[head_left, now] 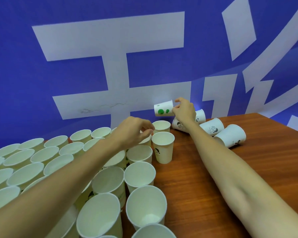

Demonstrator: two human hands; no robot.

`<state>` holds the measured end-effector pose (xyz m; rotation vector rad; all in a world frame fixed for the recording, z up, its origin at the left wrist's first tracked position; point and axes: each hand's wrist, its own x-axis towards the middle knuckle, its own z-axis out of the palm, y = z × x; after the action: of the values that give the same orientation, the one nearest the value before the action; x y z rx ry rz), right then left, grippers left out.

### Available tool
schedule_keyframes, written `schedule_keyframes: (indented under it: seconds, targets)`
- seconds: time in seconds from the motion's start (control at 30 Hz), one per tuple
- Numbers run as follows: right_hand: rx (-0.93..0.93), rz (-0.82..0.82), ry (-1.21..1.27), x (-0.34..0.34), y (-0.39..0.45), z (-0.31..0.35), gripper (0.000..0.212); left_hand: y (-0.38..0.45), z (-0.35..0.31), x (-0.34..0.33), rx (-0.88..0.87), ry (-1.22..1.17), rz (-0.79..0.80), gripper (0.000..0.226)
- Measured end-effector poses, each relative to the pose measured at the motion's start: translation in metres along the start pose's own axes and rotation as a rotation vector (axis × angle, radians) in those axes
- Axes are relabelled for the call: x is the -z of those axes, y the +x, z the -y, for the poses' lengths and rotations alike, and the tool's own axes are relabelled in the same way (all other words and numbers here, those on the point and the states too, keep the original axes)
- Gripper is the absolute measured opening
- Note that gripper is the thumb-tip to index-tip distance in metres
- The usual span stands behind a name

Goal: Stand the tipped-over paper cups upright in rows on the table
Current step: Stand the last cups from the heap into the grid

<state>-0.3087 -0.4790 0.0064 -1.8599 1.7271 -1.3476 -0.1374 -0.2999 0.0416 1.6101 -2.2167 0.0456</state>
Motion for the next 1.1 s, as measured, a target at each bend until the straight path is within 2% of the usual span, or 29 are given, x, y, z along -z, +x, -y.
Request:
schedule_keyframes:
  seconds: [0.1,0.3,0.5,0.77,0.9,1.1]
  targets:
    - [0.061,-0.089,0.065,0.025,-0.006,0.016,0.039,-0.005,-0.013,0.008,-0.039,-0.004,-0.009,0.025]
    - [0.274,-0.143,0.237,0.076,-0.055,0.034,0.030,-0.021,-0.049,0.026,-0.073,-0.103,-0.060,0.024]
    - [0.508,-0.139,0.083,0.111,-0.100,0.027,0.024,-0.038,-0.081,0.033,-0.105,-0.041,-0.155,0.026]
    - [0.739,-0.251,-0.046,0.130,-0.138,0.008,0.023,-0.035,-0.090,0.017,-0.127,0.119,-0.235,0.052]
    - [0.757,-0.320,-0.030,0.127,-0.150,-0.001,0.022,-0.033,-0.089,0.017,-0.166,0.218,-0.273,0.049]
    - [0.718,-0.349,0.077,0.122,-0.164,-0.006,0.026,-0.034,-0.091,0.015,-0.235,0.325,-0.211,0.034]
